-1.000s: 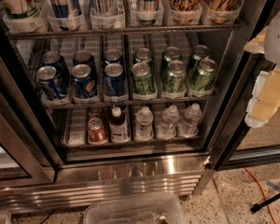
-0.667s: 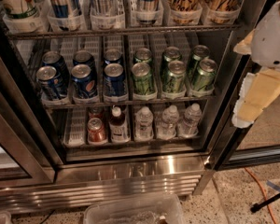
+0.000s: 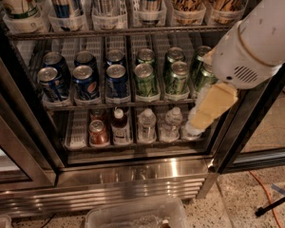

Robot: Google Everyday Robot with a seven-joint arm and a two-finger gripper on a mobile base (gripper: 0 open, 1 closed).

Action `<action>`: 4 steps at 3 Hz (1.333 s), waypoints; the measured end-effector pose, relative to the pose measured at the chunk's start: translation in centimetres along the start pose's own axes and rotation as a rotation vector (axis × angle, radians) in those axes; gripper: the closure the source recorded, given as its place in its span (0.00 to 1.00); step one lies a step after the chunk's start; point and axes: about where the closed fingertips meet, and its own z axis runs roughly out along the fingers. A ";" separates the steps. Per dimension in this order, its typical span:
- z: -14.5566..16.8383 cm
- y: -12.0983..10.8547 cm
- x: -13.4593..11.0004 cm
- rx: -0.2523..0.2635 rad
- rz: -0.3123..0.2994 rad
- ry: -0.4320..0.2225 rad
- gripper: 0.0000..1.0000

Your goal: Pick orange can from top shelf of fridge

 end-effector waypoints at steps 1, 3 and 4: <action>3.1 3.0 -0.8 -0.021 0.050 -0.137 0.00; 10.4 7.4 -0.9 -0.001 0.114 -0.447 0.00; 9.3 6.2 -3.0 0.084 0.117 -0.543 0.00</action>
Offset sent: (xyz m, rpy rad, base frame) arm 0.0184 0.0807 -0.0278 0.9110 -0.4978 -0.1162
